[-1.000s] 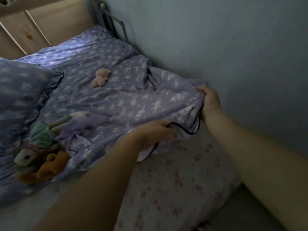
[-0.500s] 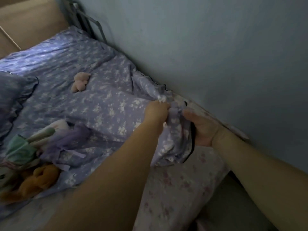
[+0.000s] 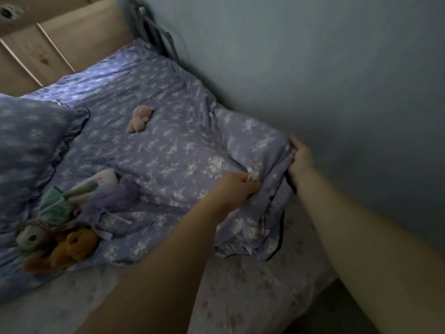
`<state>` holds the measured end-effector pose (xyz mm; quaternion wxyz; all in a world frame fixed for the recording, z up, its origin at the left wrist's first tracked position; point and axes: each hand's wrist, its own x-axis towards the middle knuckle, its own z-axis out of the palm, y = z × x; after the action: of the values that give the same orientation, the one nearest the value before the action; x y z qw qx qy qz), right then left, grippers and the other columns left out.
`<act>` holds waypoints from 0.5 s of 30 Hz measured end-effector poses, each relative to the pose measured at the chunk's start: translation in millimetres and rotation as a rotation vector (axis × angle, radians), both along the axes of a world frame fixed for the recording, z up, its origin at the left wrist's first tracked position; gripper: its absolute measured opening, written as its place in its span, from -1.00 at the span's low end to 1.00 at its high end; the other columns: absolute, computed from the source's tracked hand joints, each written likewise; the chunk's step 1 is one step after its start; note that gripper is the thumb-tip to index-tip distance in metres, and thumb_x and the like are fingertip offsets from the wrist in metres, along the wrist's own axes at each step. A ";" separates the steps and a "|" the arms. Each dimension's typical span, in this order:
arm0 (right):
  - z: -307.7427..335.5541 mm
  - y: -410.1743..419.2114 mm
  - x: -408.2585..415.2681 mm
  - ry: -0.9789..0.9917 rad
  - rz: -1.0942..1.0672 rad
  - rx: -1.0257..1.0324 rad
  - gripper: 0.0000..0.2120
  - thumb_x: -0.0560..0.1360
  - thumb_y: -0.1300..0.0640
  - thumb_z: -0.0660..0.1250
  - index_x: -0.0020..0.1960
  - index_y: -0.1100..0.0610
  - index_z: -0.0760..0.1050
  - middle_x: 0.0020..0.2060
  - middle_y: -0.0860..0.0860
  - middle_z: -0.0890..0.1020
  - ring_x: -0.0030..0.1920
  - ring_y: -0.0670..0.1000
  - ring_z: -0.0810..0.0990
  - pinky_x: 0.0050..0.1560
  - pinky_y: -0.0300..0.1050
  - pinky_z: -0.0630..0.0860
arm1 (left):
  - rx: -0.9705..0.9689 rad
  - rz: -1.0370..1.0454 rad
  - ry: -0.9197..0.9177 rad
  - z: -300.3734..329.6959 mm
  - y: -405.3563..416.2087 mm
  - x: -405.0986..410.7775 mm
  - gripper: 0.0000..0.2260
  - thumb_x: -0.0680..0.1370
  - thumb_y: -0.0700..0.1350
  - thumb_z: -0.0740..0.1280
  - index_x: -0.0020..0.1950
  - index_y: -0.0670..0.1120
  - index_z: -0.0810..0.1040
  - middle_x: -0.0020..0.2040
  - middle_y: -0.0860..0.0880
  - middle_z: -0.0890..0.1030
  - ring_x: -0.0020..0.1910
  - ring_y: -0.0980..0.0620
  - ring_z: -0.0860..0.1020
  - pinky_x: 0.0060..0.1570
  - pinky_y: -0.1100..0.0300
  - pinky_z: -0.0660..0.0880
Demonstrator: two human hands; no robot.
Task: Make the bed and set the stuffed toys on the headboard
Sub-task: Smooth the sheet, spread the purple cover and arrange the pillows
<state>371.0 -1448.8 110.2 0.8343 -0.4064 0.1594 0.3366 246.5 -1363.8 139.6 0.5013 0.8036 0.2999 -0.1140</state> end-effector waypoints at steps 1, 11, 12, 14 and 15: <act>10.4 -4.9 7.3 -0.030 -0.043 0.108 -0.41 0.64 0.03 0.05 -0.34 0.28 0.67 -0.34 0.14 0.69 -0.24 0.11 0.67 -0.40 -0.25 0.57 | 0.057 -0.060 0.075 2.3 -5.0 3.5 -0.74 0.56 -0.10 0.28 -0.29 -0.16 0.44 -0.31 -0.10 0.43 -0.29 0.00 0.40 -0.26 0.19 0.36; 11.0 -70.5 26.9 -0.325 0.368 -0.031 -0.55 0.50 0.35 0.13 -0.45 0.18 0.63 -0.46 0.05 0.65 -0.46 -0.03 0.63 -0.44 -0.25 0.56 | -0.001 0.310 -0.355 30.7 -50.1 88.4 -0.72 0.52 0.11 0.27 -0.06 -0.11 0.49 -0.11 -0.07 0.58 -0.10 -0.02 0.54 -0.01 -0.05 0.53; 2.6 -72.0 28.4 -0.380 0.437 -0.039 -0.59 0.49 0.37 0.17 -0.39 0.16 0.66 -0.40 0.05 0.68 -0.38 -0.03 0.65 -0.36 -0.22 0.58 | -0.081 0.300 -0.281 30.2 -54.8 96.5 -0.67 0.48 0.15 0.32 -0.04 -0.12 0.51 -0.07 -0.09 0.60 -0.06 -0.04 0.56 0.02 -0.06 0.56; -8.3 -76.9 27.1 -0.457 0.582 -0.065 -0.80 0.44 0.28 0.34 -0.25 0.10 0.70 -0.24 0.04 0.71 -0.20 0.00 0.66 -0.12 -0.14 0.58 | -0.155 0.328 -0.182 22.6 -57.2 105.0 -0.80 0.48 0.04 0.38 -0.16 -0.08 0.51 -0.17 -0.10 0.58 -0.13 -0.05 0.57 -0.05 0.03 0.58; -9.2 -79.9 26.8 -0.459 0.676 -0.060 -0.95 0.36 0.14 0.47 -0.20 0.05 0.71 -0.19 0.01 0.72 -0.12 0.01 0.64 -0.04 -0.11 0.51 | -0.134 0.351 -0.159 16.8 -55.9 108.1 -0.84 0.50 -0.06 0.36 -0.24 -0.07 0.48 -0.22 -0.11 0.56 -0.17 -0.08 0.56 -0.08 0.02 0.57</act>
<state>397.8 -1528.7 101.0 0.6783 -0.5247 -0.1639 0.4876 354.6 -1419.7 156.4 0.5880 0.7103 0.3865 0.0193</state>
